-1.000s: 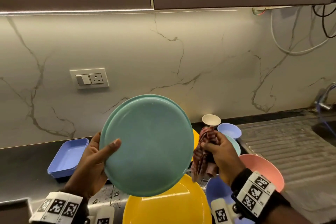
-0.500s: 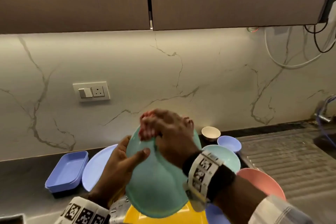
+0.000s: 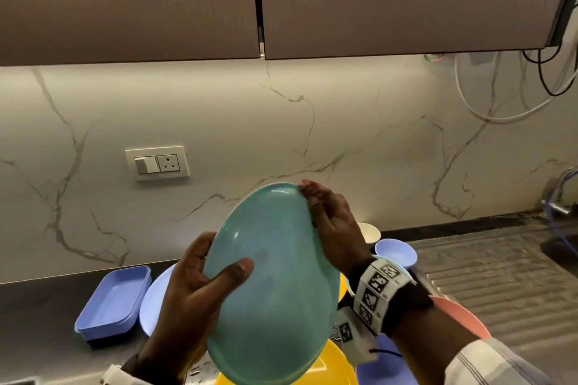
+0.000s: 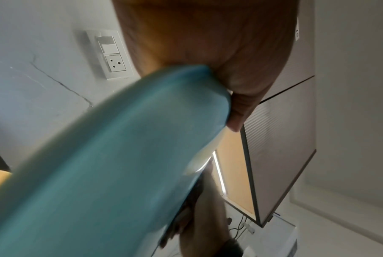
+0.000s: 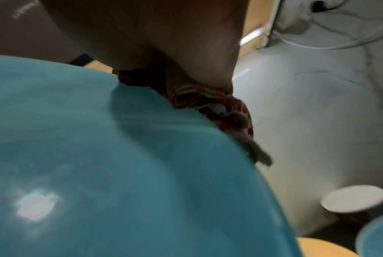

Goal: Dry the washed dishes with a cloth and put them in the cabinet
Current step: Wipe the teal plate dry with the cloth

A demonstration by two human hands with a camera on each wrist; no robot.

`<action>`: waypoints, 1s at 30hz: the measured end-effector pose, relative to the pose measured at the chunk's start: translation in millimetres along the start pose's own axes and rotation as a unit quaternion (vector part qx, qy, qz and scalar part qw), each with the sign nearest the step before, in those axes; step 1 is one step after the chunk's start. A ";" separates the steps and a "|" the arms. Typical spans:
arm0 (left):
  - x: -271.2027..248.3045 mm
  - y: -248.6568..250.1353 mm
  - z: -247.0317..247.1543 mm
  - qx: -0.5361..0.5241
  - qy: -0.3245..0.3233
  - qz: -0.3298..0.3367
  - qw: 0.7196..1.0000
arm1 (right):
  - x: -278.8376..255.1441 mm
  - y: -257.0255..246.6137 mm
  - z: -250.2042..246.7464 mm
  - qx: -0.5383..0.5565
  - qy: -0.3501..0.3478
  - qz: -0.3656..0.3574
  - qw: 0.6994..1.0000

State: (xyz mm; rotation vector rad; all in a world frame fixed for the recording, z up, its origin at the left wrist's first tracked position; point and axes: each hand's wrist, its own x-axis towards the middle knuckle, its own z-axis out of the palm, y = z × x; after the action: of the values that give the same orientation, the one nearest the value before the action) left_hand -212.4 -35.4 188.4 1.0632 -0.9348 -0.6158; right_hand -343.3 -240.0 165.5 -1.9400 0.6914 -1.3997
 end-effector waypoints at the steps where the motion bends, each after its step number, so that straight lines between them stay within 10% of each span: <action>1: -0.6 0.5 -0.4 -0.001 0.001 0.003 1.000 | -4.9 8.0 -1.8 0.023 0.006 0.033 0.999; 11: 14.0 -24.0 3.4 -0.057 0.035 0.013 0.998 | -111.5 58.0 27.4 0.173 0.030 0.254 0.951; 19: 30.1 -56.5 12.1 -0.057 0.058 -0.008 0.997 | -160.8 -11.8 59.2 0.258 -0.135 0.281 0.915; 26: 17.7 -57.1 -11.0 -0.058 0.044 -0.060 0.996 | -53.1 -41.8 -3.0 0.089 -0.056 0.057 0.993; 30: 7.5 -52.2 4.9 -0.083 -0.019 -0.079 0.993 | -1.6 -50.6 9.5 -0.131 -0.094 -0.077 0.984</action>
State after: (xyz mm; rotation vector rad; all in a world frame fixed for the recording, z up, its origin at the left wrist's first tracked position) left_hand -212.7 -63.7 143.6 0.9854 -0.8207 -0.8333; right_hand -332.3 -203.8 200.4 -2.3419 0.6752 -1.2434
